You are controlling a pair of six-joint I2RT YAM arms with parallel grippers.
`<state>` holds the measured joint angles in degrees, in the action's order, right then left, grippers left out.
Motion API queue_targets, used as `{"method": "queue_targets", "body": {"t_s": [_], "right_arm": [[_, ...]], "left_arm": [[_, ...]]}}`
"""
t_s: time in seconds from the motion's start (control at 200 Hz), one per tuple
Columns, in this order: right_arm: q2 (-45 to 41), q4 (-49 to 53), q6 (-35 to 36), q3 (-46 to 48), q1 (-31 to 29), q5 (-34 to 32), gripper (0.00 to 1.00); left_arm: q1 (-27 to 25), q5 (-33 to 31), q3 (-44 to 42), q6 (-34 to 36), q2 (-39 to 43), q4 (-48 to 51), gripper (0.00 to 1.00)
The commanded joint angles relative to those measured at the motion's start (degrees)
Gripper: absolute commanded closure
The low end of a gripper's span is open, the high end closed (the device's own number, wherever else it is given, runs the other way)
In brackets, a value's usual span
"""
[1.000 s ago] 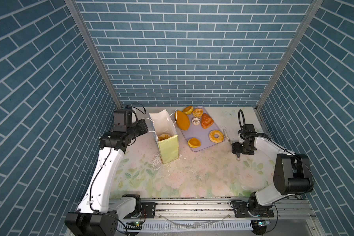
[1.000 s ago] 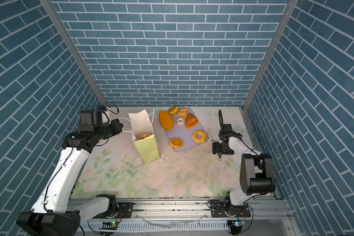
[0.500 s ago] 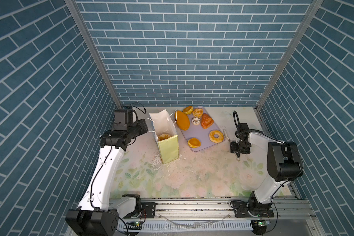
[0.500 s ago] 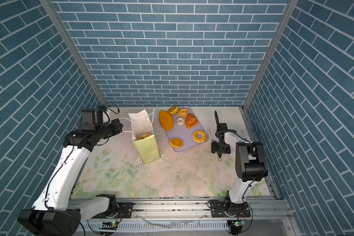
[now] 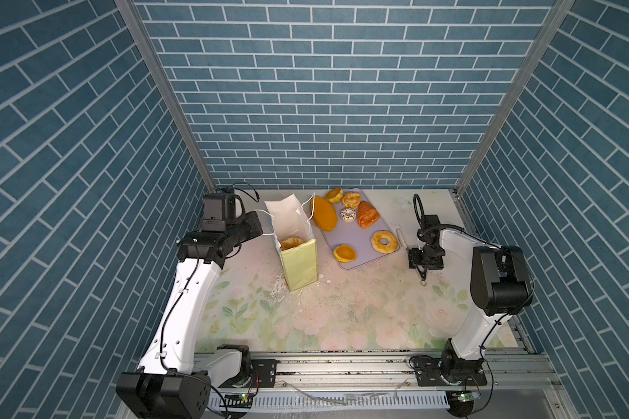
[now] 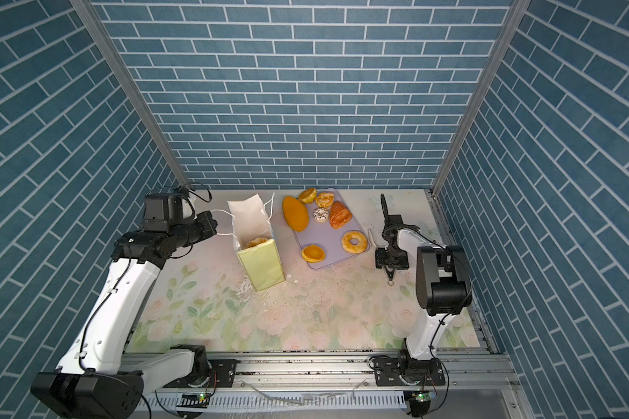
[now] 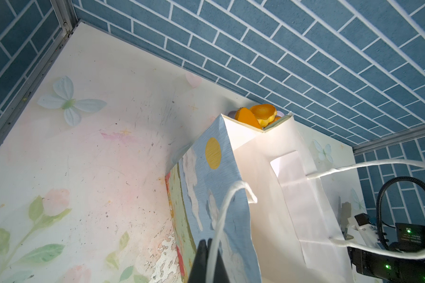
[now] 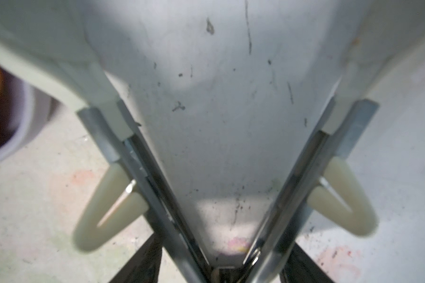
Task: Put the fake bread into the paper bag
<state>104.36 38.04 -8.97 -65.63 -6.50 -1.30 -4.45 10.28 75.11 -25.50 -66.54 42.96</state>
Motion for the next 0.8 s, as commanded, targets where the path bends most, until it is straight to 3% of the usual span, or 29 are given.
{"method": "queue_targets", "body": {"t_s": [0.0,0.355,0.455,0.59,0.795], "right_arm": [[1.91,2.57,0.88,0.49,0.27,-0.63,0.27],[3.46,2.73,2.01,0.24,1.38,1.04,0.28],[3.75,3.24,2.77,-0.25,1.34,1.13,0.34],[2.1,4.08,3.09,-0.72,1.43,1.09,0.51],[-3.92,4.39,1.13,-1.38,1.47,0.18,0.55]], "left_arm": [[-0.3,-0.35,1.76,0.31,0.49,1.08,1.0],[-0.3,-0.62,1.87,0.53,1.17,1.42,1.0],[-0.3,-0.83,1.77,0.5,1.34,1.42,1.0],[-0.3,-0.93,1.79,0.5,1.48,1.29,1.0],[-0.3,-0.8,2.1,0.53,1.24,1.09,1.0]]}}
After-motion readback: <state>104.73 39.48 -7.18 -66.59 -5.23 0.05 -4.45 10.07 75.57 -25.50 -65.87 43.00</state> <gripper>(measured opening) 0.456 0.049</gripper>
